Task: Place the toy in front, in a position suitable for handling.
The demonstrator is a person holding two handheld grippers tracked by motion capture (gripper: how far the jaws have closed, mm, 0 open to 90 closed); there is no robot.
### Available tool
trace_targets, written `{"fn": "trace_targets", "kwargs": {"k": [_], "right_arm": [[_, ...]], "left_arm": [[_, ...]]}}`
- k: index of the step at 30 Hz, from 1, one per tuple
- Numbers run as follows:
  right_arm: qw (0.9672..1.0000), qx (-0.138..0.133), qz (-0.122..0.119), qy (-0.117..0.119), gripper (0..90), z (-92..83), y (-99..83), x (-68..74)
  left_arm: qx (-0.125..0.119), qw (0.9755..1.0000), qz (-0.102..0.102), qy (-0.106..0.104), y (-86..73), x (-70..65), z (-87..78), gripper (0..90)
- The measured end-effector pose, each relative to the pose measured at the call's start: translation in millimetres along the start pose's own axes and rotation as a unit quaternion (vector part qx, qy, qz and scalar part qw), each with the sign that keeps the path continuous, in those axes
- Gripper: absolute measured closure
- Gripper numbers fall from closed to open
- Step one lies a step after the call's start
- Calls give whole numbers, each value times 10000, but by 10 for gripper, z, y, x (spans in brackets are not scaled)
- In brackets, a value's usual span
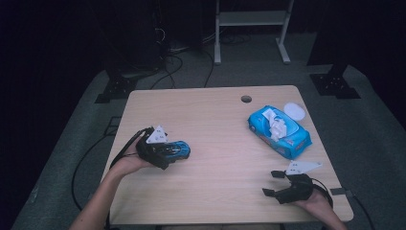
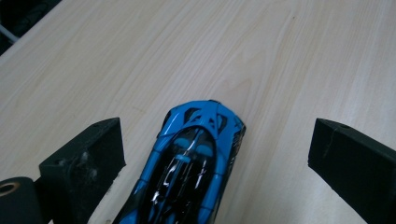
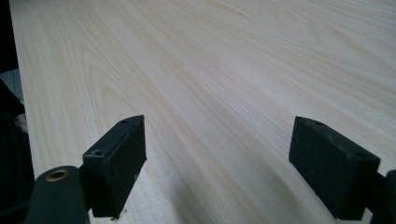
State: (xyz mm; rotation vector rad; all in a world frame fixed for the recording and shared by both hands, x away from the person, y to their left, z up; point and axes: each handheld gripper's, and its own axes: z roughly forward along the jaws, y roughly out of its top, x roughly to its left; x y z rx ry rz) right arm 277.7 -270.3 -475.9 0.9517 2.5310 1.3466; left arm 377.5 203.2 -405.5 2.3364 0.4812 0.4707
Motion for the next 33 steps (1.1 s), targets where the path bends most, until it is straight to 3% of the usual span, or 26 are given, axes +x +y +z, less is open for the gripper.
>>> {"fn": "trace_targets", "kwargs": {"k": [7,12,17,19,22,25,28,31,33], "right_arm": [[10000,24,-21,48,181,20,7,0],[10000,34,-13,66,181,26,7,-3],[10000,48,-15,86,181,30,4,0],[9999,44,-12,91,181,29,4,0],[9999,55,-15,99,181,35,4,1],[9999,59,-27,108,181,39,4,6],[9999,56,-31,113,181,39,5,6],[9999,58,-38,116,181,37,2,8],[9999,59,-40,117,181,35,-1,8]], "left_arm": [[531,9985,69,-120,-59,187,120,30],[944,9950,45,-309,-112,294,245,30],[1033,9930,1,-574,-169,346,343,31],[1240,9902,2,-640,-180,358,390,31],[1544,9852,197,-714,-170,358,448,58],[1681,9812,299,-897,-154,355,490,58],[1893,9773,376,-871,-157,372,541,58],[2013,9748,399,-875,-157,397,576,58],[1976,9751,308,-961,-158,419,589,58]]}}
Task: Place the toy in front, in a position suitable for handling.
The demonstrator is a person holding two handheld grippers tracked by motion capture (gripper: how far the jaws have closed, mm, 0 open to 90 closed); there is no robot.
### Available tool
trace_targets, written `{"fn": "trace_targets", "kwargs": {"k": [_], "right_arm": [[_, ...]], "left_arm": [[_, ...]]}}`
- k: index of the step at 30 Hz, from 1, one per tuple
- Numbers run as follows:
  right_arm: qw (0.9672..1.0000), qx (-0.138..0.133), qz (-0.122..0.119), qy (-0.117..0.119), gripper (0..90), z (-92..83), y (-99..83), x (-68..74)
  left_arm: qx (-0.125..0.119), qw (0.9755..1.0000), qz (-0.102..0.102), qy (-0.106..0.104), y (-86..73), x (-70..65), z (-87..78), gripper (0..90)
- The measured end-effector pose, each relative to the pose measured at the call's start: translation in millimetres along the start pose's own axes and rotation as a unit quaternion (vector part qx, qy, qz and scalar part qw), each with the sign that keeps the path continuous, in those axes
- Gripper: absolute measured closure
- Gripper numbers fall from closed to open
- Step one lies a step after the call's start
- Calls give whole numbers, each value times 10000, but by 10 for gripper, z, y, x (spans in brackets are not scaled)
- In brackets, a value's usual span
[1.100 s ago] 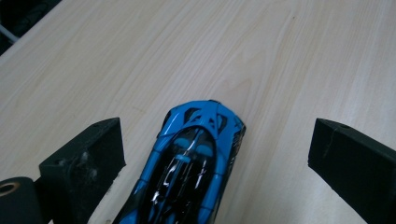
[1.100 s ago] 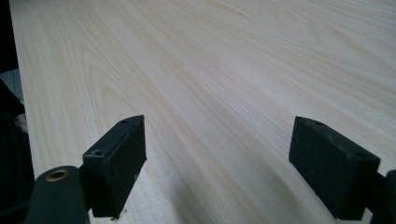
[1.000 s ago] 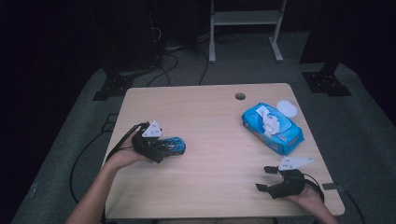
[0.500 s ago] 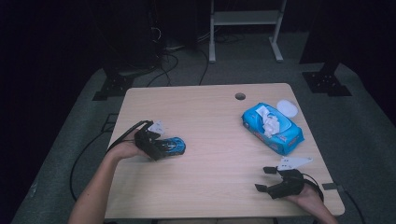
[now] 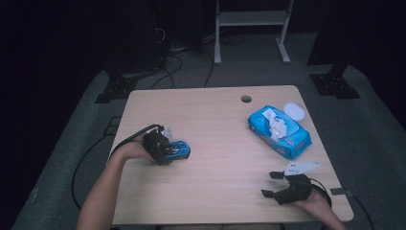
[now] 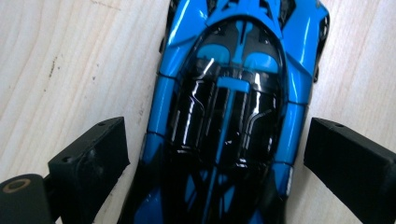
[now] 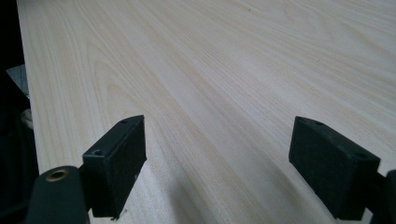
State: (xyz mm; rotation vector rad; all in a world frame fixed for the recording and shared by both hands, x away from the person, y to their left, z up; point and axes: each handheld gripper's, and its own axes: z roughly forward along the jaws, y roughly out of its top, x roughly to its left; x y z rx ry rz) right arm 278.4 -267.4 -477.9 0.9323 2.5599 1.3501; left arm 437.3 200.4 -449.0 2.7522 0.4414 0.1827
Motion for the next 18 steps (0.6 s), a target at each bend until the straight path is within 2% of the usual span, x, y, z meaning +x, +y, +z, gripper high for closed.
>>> {"fn": "trace_targets", "kwargs": {"k": [3,7,10,14,17,18], "right_arm": [[10000,10,-4,9,181,3,1,-2],[10000,17,-23,16,181,7,0,1],[10000,24,-34,19,181,12,0,3],[10000,54,-35,35,181,24,-2,2],[10000,62,-43,41,181,26,-3,9],[10000,52,-59,40,181,23,-3,9]], "left_arm": [[39,10000,-16,-28,-8,22,21,97],[51,9999,-40,-134,-12,43,28,97],[176,9996,-30,-197,14,46,32,99],[385,9987,113,-328,91,44,38,125],[501,9980,218,-307,138,70,13,228],[553,9976,259,-336,145,76,15,234]]}}
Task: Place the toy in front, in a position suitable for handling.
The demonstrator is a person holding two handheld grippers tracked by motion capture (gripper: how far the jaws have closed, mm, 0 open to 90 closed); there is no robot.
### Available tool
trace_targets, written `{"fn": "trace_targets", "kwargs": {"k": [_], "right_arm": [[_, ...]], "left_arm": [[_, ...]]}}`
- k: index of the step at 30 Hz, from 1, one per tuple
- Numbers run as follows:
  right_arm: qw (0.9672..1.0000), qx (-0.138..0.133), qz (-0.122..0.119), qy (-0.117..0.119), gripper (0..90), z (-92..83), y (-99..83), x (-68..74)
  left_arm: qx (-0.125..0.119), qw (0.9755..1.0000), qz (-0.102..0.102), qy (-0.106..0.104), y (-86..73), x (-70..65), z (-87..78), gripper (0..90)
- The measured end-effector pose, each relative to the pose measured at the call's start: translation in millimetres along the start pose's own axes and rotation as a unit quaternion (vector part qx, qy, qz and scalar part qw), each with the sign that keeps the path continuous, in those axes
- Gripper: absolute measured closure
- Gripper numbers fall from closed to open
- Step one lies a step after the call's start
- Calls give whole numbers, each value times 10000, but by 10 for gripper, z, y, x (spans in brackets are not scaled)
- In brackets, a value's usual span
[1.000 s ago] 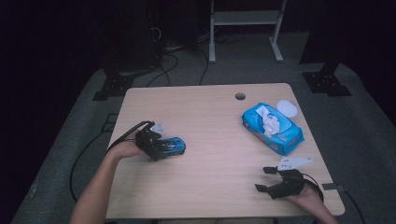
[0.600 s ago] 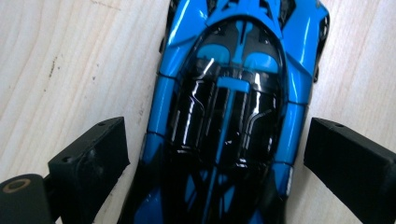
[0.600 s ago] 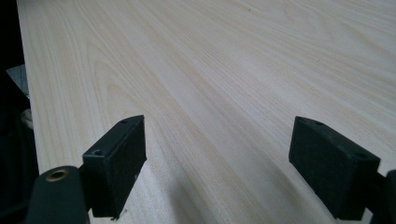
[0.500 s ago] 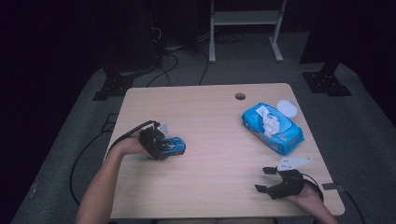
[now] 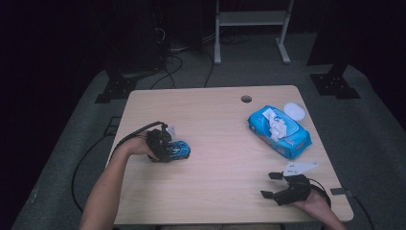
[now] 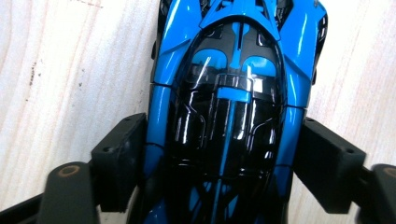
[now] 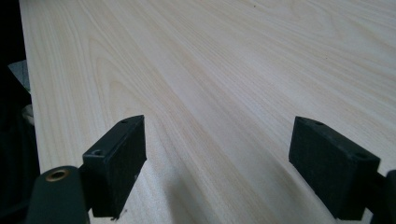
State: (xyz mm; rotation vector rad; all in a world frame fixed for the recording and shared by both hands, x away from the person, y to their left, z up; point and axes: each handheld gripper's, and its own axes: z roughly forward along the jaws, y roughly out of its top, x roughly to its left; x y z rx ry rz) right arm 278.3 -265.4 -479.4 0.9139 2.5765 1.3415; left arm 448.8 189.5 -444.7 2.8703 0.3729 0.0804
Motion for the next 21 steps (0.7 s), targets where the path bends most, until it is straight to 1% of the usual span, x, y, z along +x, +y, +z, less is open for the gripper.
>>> {"fn": "trace_targets", "kwargs": {"k": [3,8,12,13,15,16,19,20,21], "right_arm": [[10000,-10,2,2,181,-5,-2,-4],[10000,5,-1,11,181,1,-7,-14],[10000,18,5,13,181,8,-6,-12],[10000,12,-1,12,182,11,-5,-15],[10000,21,10,14,181,13,-4,-12],[10000,21,10,14,181,13,-4,-12],[10000,42,5,24,181,20,-5,-8],[10000,42,7,26,182,21,-3,-6],[10000,40,-2,28,181,21,-2,-5]], "left_arm": [[57,10000,74,-33,16,5,-1,240],[62,9998,143,-110,22,13,-17,253],[91,9998,128,-107,23,7,-20,254],[76,9998,146,-101,19,7,-23,259],[-32,9998,153,-122,16,7,-56,271],[-54,9998,122,-130,16,10,-71,271],[41,9998,145,-104,11,1,-53,271],[30,9998,141,-107,4,2,-50,271],[-26,9998,83,-152,-5,11,-61,271]]}}
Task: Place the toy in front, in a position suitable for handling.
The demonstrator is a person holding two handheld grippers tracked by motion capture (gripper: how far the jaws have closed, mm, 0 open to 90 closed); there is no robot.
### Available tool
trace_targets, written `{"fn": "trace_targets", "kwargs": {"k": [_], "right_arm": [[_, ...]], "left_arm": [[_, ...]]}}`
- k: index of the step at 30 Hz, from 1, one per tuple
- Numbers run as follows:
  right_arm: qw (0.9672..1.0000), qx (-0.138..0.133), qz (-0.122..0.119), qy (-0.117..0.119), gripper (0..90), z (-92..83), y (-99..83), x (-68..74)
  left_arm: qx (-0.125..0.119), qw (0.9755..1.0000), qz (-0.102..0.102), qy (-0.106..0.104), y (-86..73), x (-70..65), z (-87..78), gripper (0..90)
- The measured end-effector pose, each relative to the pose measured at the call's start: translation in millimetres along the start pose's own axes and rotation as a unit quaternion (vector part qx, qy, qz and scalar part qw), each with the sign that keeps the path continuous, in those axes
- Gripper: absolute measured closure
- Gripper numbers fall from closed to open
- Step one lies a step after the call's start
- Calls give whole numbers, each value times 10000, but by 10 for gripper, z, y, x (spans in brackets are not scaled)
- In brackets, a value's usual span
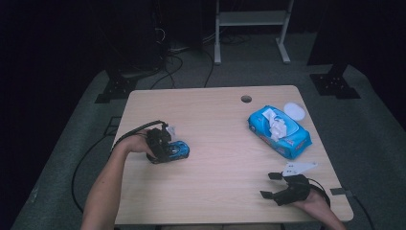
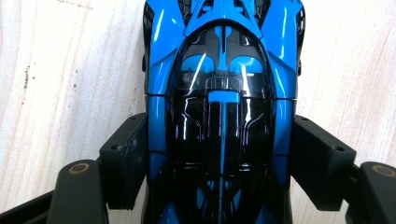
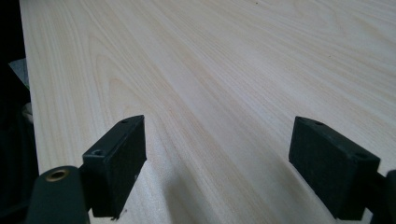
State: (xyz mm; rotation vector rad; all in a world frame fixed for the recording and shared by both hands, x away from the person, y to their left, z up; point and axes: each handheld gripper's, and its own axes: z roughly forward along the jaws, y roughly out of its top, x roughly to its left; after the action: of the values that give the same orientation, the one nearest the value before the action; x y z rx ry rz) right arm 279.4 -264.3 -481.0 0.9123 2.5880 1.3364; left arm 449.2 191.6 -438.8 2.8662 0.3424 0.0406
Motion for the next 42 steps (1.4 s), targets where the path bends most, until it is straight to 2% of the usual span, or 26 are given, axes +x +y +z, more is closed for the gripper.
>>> {"fn": "trace_targets", "kwargs": {"k": [7,12,18,23,25,33,37,38,42], "right_arm": [[10000,-6,3,-9,181,-3,-2,-2],[10000,5,5,-3,181,3,-1,0],[10000,5,-15,3,181,8,4,8],[10000,10,-12,6,181,2,-1,4],[10000,9,-12,10,181,2,-3,3],[10000,13,-25,19,181,6,-1,11],[10000,12,-33,21,181,9,-1,12],[10000,16,-39,25,181,11,-1,13],[10000,13,-46,26,181,11,-2,16]], "left_arm": [[-98,9999,-23,-36,-38,9,-21,272],[78,9999,-63,-43,-22,3,-6,274],[325,9995,-37,12,89,-11,21,273],[224,9996,-140,-42,144,0,30,261],[158,9996,-207,-59,157,7,23,218],[333,9994,-123,56,171,4,95,200],[274,9996,-107,16,197,3,107,220],[260,9996,-87,-12,202,-2,99,256],[286,9996,-60,27,187,-14,89,257]]}}
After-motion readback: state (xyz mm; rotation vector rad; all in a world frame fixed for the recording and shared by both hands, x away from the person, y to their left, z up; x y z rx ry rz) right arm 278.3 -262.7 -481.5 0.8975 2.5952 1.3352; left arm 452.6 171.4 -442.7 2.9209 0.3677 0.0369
